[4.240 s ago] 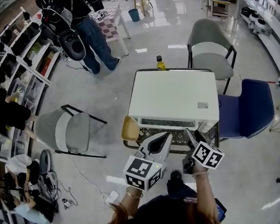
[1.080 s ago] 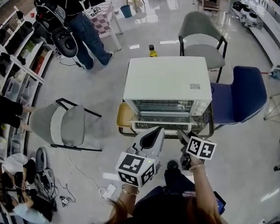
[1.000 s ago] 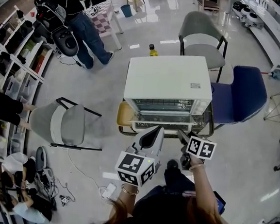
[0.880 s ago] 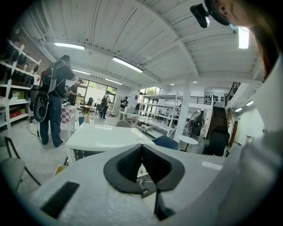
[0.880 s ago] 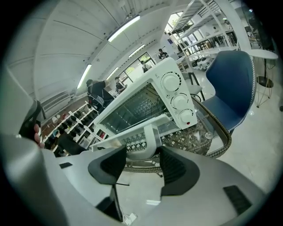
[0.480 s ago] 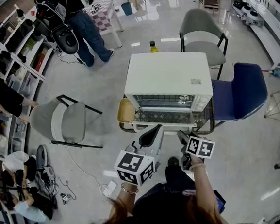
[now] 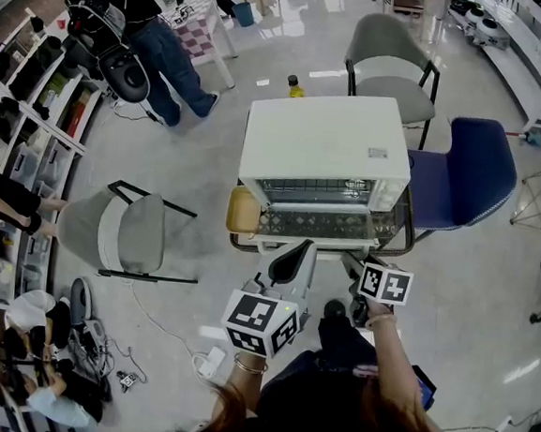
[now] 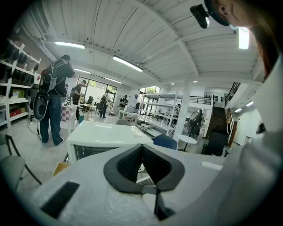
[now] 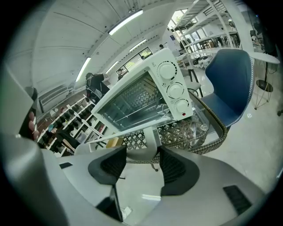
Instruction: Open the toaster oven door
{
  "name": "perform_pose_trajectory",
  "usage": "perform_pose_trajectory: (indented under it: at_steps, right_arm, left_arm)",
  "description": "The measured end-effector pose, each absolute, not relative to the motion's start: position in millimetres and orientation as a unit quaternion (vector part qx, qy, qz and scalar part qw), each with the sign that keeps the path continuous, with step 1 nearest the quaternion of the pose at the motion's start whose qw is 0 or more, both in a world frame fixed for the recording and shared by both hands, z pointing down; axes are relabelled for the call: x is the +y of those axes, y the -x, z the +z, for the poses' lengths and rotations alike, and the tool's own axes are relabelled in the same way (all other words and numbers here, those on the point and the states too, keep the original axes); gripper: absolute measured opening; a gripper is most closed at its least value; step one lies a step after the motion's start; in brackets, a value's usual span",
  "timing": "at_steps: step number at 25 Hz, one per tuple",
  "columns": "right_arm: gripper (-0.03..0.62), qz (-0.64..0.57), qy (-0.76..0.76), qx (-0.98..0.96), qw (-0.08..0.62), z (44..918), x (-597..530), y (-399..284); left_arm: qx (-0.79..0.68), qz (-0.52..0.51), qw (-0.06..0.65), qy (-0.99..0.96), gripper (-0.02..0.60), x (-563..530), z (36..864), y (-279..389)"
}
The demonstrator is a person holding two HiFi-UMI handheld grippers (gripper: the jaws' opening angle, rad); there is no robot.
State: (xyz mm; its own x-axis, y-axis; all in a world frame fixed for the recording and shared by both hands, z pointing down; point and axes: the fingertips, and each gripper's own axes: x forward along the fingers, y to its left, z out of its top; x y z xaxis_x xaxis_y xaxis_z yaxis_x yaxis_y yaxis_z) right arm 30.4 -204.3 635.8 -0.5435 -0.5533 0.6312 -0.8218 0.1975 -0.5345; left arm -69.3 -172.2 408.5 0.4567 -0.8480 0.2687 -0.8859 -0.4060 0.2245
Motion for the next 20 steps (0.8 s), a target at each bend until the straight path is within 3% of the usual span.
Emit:
perform_pose_trajectory:
  at_steps: [20]
  right_arm:
    - [0.229,0.438,-0.449,-0.757,0.182,660.3,-188.9,-32.3]
  left_arm:
    - [-0.521,0.059,0.202,-0.827,0.014,-163.6,443.7,70.7]
